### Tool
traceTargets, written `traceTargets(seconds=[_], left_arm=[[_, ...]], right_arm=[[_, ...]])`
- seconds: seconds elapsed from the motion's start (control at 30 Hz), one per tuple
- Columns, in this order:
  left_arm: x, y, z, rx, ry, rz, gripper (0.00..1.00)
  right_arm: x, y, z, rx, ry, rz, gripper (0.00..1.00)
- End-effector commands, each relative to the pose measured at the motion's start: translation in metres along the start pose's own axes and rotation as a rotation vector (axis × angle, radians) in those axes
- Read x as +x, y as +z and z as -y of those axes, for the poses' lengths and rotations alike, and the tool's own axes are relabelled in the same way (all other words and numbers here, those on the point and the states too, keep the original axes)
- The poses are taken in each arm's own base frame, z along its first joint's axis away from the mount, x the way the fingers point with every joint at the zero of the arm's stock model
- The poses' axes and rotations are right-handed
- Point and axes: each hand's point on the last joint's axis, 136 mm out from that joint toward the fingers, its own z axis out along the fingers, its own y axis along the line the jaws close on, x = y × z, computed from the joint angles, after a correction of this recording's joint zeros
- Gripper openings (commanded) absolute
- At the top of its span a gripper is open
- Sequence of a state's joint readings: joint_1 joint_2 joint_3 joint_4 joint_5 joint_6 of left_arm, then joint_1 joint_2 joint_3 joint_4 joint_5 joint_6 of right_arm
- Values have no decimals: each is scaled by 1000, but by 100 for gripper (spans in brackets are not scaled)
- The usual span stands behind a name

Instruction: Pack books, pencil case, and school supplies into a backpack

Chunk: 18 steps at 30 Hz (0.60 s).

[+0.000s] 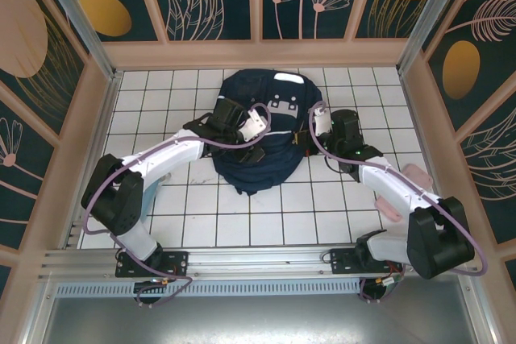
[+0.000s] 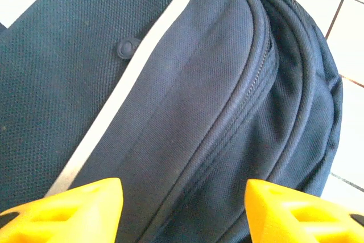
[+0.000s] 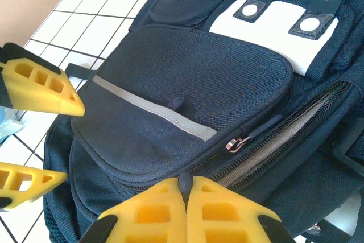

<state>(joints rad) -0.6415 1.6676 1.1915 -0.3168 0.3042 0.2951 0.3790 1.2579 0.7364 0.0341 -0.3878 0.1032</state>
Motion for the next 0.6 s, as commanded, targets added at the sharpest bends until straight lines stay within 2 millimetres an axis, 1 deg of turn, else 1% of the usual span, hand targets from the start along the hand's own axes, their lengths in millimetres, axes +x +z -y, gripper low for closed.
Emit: traceTargets(seconds=[0.0,0.03,0.1,0.13,0.2,0.3,0.33,0.4,0.53,0.57], left_arm=[[-22,3,-1,18,102,64,57],[-23,5,4,52,116,65,57],[-15,17,15,142,141,23,64],[-11,22,15,162,141,-6,64],[-11,31,14,187,117,-49,63],[-12,38,17,226,112,-54,60],[-14,40,15,215,112,-40,57],[-18,41,8,172,118,-12,47],[-32,37,3,131,126,60,25],[-36,36,2,123,121,76,21]], right_arm=[[-40,-7,-6,-17,-53,106,0],[-41,-7,-7,-17,-55,108,0],[-42,-7,-7,-17,-56,111,0],[-42,-7,-8,-20,-57,110,0],[-43,-7,-7,-17,-56,112,0],[-43,-8,-7,-15,-54,108,0],[-43,-8,-7,-15,-54,108,0],[-42,-8,-6,-13,-53,106,0],[-42,-8,-6,-10,-57,105,0],[-41,-8,-6,-10,-60,104,0]])
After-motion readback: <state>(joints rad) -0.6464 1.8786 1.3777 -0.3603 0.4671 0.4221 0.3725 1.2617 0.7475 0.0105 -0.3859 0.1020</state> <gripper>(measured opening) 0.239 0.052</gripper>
